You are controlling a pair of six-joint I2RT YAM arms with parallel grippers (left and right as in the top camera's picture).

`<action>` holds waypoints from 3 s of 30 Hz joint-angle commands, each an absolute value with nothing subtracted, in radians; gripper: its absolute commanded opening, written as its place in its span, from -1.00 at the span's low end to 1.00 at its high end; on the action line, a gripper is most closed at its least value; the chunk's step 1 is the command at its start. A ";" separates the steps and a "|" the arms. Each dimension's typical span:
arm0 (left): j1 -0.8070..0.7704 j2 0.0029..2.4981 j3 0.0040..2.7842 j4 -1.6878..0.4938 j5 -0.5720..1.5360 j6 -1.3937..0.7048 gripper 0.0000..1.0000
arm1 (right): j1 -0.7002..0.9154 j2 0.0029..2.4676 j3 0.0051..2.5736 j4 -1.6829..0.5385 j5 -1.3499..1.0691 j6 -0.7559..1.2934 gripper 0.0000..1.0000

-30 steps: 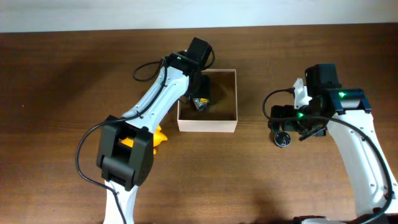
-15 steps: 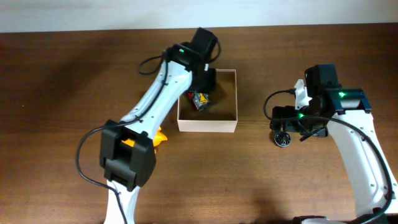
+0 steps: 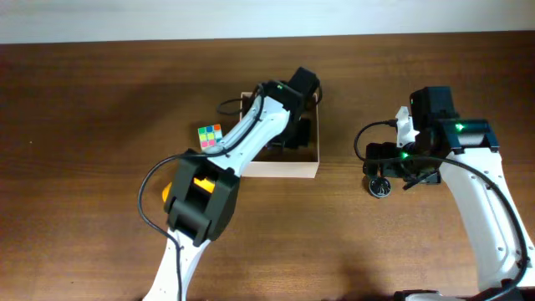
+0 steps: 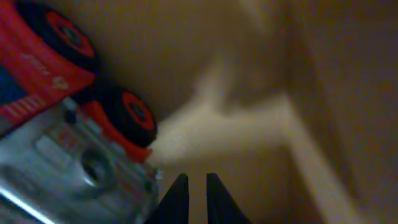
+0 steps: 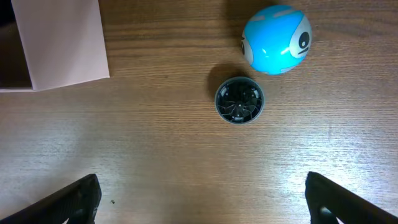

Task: Pack container
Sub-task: 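Move the left gripper to the Rubik's cube and grasp it, then lift the cube into the box and open the left gripper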

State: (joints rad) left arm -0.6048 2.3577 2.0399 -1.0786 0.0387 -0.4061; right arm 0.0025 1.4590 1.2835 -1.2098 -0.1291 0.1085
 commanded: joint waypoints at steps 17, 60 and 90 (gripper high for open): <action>-0.580 2.354 2.049 -1.145 -0.208 -0.416 -0.74 | -0.001 1.456 1.301 -1.214 -0.097 0.108 0.97; -0.213 2.330 2.250 -1.450 0.027 -0.324 0.58 | -0.001 1.456 1.301 -1.217 -0.089 0.108 0.97; -0.210 2.293 2.138 -1.401 0.072 -0.365 -0.17 | -0.001 1.456 1.301 -1.220 -0.089 0.108 0.97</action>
